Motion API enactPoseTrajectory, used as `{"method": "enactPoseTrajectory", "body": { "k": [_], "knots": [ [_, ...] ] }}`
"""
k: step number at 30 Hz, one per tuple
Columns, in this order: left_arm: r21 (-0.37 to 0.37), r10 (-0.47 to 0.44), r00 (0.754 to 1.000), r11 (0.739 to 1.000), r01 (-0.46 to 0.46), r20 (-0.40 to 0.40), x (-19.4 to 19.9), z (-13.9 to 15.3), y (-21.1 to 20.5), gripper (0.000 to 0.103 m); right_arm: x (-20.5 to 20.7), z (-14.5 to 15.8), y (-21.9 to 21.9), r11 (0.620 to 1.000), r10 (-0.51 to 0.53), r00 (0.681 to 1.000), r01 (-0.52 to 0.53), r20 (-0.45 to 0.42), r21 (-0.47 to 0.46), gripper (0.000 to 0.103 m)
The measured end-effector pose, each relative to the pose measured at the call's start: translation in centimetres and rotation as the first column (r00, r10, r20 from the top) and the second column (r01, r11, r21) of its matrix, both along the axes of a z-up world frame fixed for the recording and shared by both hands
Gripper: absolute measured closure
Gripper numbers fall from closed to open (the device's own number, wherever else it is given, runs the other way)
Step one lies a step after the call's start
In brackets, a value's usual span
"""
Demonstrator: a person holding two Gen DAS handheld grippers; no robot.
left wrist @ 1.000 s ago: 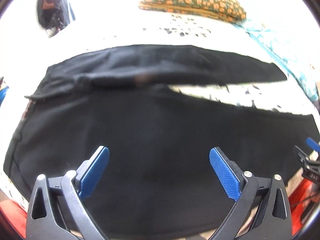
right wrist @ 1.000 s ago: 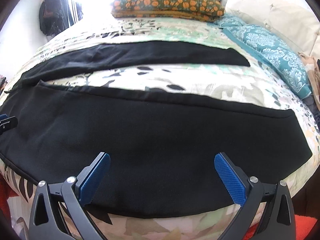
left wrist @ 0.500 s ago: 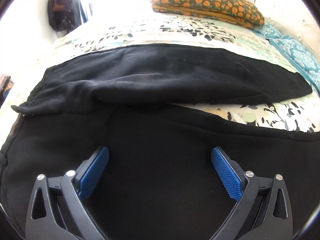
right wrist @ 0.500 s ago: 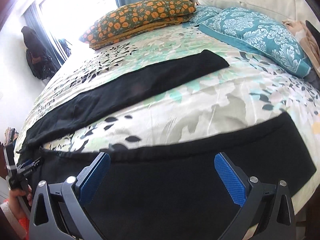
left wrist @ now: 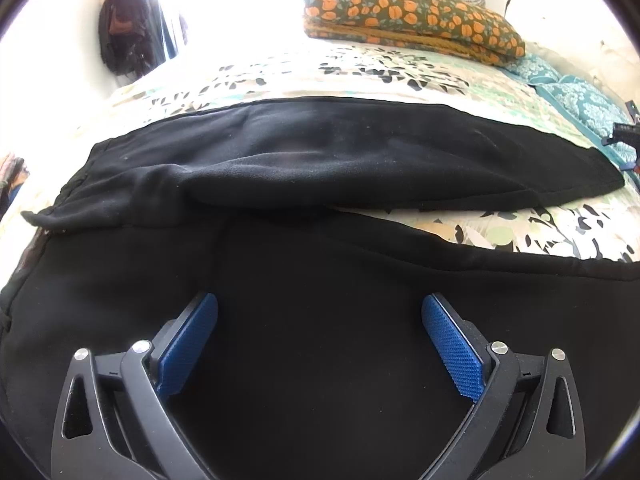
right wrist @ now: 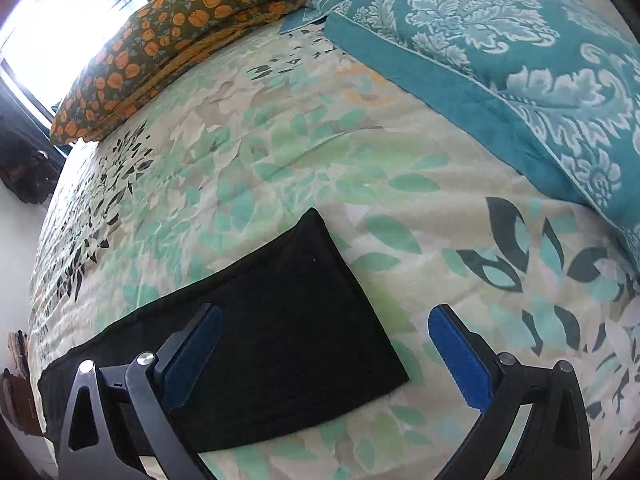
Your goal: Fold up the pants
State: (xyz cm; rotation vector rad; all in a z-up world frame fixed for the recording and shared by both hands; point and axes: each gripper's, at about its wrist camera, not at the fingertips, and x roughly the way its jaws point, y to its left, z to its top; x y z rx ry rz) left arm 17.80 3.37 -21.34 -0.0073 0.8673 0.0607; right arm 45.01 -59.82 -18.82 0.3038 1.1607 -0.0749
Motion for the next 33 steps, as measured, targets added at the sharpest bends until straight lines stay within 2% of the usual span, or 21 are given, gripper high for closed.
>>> {"method": "enactPoseTrajectory", "body": {
  "k": [3,4,5,6,7,8,12,15,17,19,21,22,23,24,25,26,27,28,30,32,33],
  "knots": [
    [0.0,-0.001,1.0,1.0,0.001,0.007,-0.1,0.0,0.0,0.0,1.6,-1.2,1.4,0.996,0.019,1.0,-0.018,0.017,-0.086,0.001],
    [-0.001,-0.001,1.0,1.0,0.001,0.008,-0.1,-0.1,0.0,0.0,1.9,-1.7,1.5,0.996,0.02,1.0,-0.02,0.003,-0.083,0.01],
    [-0.003,-0.001,1.0,1.0,0.001,0.009,-0.1,-0.1,0.0,0.0,2.1,-2.2,1.4,0.998,0.019,1.0,-0.021,-0.023,-0.062,0.049],
    [-0.003,-0.001,1.0,1.0,0.001,0.01,-0.1,-0.1,0.0,0.0,1.8,-2.1,1.3,0.995,-0.01,1.0,0.007,-0.027,-0.095,0.069],
    [-0.003,-0.002,1.0,1.0,0.002,0.01,-0.1,-0.1,0.0,0.0,1.1,-1.4,1.0,0.995,-0.027,1.0,0.028,0.009,-0.092,0.088],
    [-0.003,-0.002,1.0,1.0,0.002,0.01,-0.1,-0.1,0.0,0.0,0.2,-0.5,0.9,0.996,-0.028,0.999,0.032,0.046,-0.079,0.098],
    [-0.004,-0.003,1.0,1.0,0.003,0.01,0.0,-0.1,0.0,0.0,-5.9,5.0,3.9,0.989,0.126,0.975,-0.109,0.185,-0.102,0.098],
    [-0.002,-0.003,1.0,1.0,0.003,0.009,0.0,-0.1,0.0,0.0,-14.3,9.3,7.2,0.967,0.247,0.933,-0.22,0.264,-0.128,0.098],
    [0.004,-0.003,1.0,1.0,0.003,0.006,0.1,0.0,-0.1,0.0,-21.3,11.1,8.7,0.962,0.268,0.917,-0.241,0.296,-0.125,0.098],
    [0.011,-0.002,1.0,1.0,0.002,0.003,0.1,0.0,-0.2,0.0,-28.2,10.9,8.7,0.979,0.2,0.936,-0.182,0.291,-0.087,0.098],
    [0.013,-0.003,1.0,1.0,0.003,0.0,0.2,0.1,-0.2,0.0,-33.8,8.2,7.8,0.997,0.067,0.977,-0.056,0.204,-0.057,0.098],
    [0.014,-0.002,1.0,1.0,0.002,-0.002,0.2,0.2,-0.2,0.0,-35.7,6.6,7.3,0.999,-0.005,0.99,0.012,0.14,-0.047,0.093],
    [0.014,-0.002,1.0,1.0,0.002,-0.006,0.3,0.2,-0.2,0.0,-37.1,5.6,6.2,0.994,-0.1,0.992,0.103,0.08,-0.032,0.081],
    [0.011,-0.002,1.0,1.0,0.002,-0.011,0.3,0.3,-0.2,0.0,-38.5,5.8,5.2,0.982,-0.186,0.979,0.187,0.085,-0.008,0.076],
    [0.005,-0.002,1.0,1.0,0.002,-0.02,0.4,0.4,-0.2,0.0,-40.2,6.7,4.3,0.964,-0.265,0.953,0.261,0.144,0.042,0.063],
    [-0.002,-0.001,0.999,1.0,0.001,-0.036,0.5,0.5,-0.1,0.0,-42.1,7.6,3.6,0.944,-0.331,0.922,0.322,0.202,0.077,0.038],
    [-0.013,-0.004,0.998,1.0,0.003,-0.067,0.7,0.8,0.0,0.001,-43.6,8.3,3.2,0.924,-0.382,0.892,0.373,0.241,0.086,0.025],
    [-0.03,-0.017,0.993,0.999,0.013,-0.113,1.0,1.2,0.2,0.001,-44.9,8.8,3.0,0.909,-0.416,0.869,0.402,0.267,0.108,0.016],
    [-0.095,-0.044,0.983,0.995,0.027,-0.177,0.6,2.2,0.7,0.002,-46.6,8.8,2.8,0.89,-0.442,0.848,0.373,0.292,0.262,0.016],
    [-0.2,-0.044,0.987,0.98,0.013,-0.154,-1.2,3.5,1.9,0.002,-47.0,8.0,3.1,0.85,-0.426,0.865,0.282,0.267,0.444,0.016],
    [-0.244,-0.037,0.99,0.97,0.002,-0.138,-2.3,4.0,2.5,0.002,-46.1,7.5,3.9,0.831,-0.405,0.882,0.245,0.241,0.499,0.016]
  ]
}}
